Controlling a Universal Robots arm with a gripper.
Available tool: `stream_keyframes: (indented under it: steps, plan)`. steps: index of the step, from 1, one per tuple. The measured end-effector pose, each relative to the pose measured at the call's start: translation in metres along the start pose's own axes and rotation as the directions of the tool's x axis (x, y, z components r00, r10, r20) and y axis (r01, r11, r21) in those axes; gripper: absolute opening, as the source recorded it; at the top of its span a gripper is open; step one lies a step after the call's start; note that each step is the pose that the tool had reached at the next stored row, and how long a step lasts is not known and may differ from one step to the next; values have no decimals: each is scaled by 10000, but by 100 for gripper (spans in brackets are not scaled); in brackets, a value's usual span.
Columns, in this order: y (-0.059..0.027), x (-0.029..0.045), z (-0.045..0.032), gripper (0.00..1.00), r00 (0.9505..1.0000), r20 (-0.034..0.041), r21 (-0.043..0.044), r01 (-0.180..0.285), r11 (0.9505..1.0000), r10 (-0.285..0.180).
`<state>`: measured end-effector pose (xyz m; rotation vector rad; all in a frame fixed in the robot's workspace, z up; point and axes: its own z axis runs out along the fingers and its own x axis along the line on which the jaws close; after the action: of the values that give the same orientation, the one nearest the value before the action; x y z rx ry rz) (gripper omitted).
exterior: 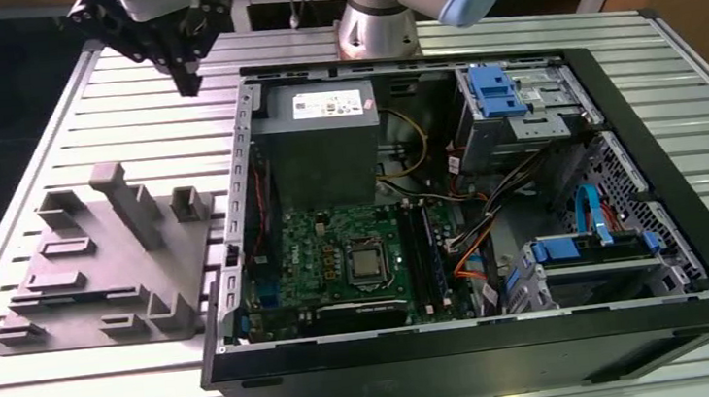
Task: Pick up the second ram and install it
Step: 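Reach for the second ram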
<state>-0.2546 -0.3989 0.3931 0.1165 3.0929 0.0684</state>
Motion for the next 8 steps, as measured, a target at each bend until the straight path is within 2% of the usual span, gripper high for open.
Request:
stream_keyframes:
  steps: [8]
  plan:
    - [-18,236,-8,7,10000,63,-4,3,10000,-3]
